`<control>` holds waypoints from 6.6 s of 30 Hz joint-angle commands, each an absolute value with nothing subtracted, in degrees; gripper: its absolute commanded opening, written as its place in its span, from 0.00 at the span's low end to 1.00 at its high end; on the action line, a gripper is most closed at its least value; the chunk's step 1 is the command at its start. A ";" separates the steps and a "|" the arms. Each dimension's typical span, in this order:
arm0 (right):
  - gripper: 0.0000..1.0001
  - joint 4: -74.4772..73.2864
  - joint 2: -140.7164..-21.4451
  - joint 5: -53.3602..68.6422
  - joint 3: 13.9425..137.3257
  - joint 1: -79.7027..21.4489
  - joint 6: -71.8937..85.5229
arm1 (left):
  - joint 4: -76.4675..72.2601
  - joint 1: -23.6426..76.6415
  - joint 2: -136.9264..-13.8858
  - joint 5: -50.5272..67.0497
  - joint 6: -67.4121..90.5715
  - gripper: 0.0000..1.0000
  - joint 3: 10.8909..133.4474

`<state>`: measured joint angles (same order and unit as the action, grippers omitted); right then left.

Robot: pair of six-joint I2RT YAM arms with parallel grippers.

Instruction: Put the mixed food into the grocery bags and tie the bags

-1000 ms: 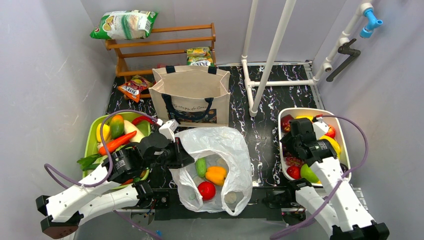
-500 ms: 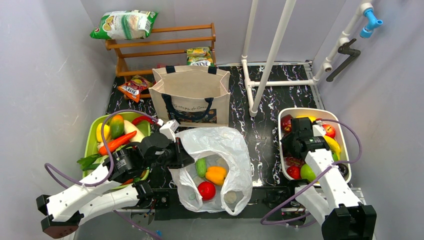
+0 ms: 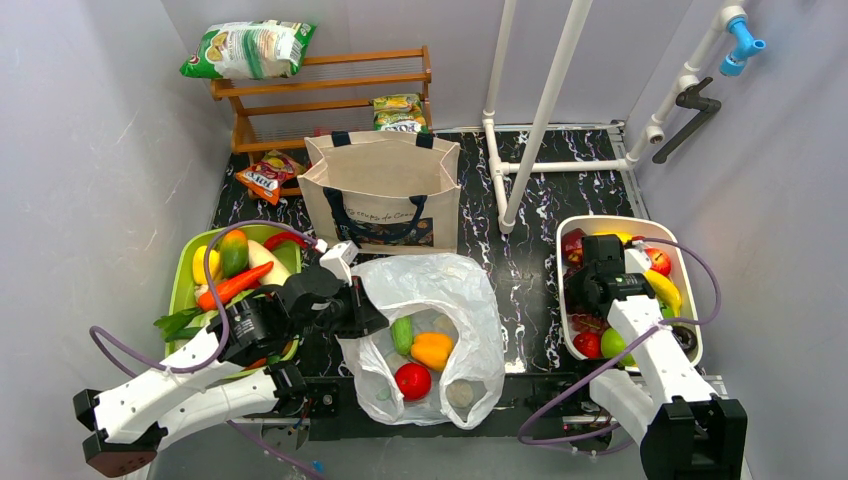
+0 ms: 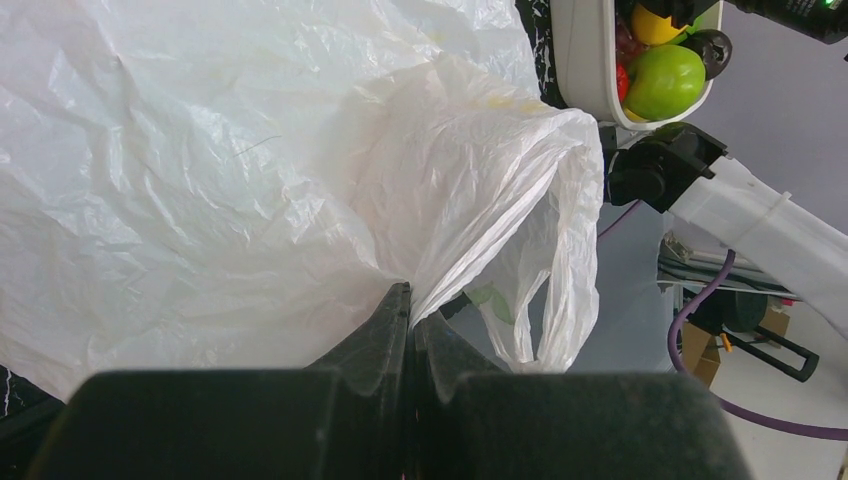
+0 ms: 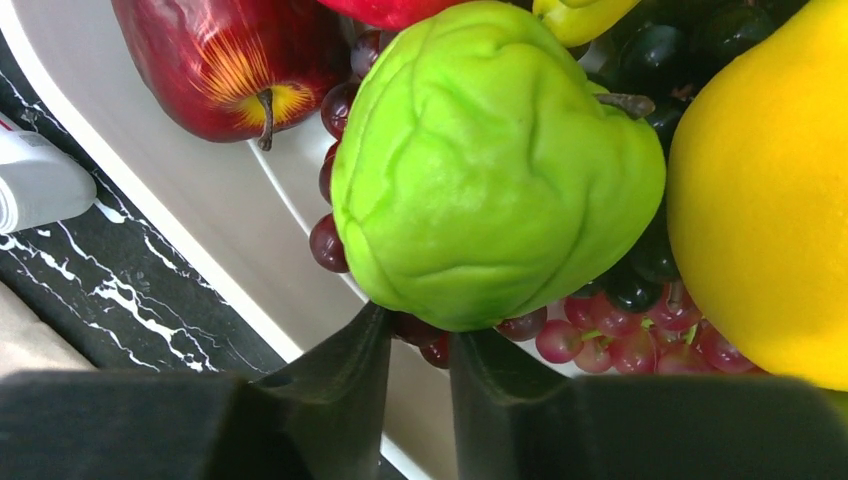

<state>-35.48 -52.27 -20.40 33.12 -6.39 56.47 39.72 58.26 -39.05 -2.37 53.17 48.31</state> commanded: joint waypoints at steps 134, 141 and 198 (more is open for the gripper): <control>0.86 -30.27 -55.80 12.15 65.04 -59.99 43.07 | 35.60 58.37 -50.87 -6.90 50.36 0.00 57.16; 0.87 -35.98 -53.11 4.74 61.70 -69.13 48.57 | 35.15 58.36 -51.71 -7.96 49.87 0.00 58.13; 0.67 -24.81 -73.90 -19.07 52.63 -100.79 22.53 | 32.36 44.74 -55.93 -3.22 48.86 0.00 60.48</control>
<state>-28.40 -73.14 -12.84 53.56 -99.90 23.94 32.05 45.10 -57.60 -3.42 49.32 59.86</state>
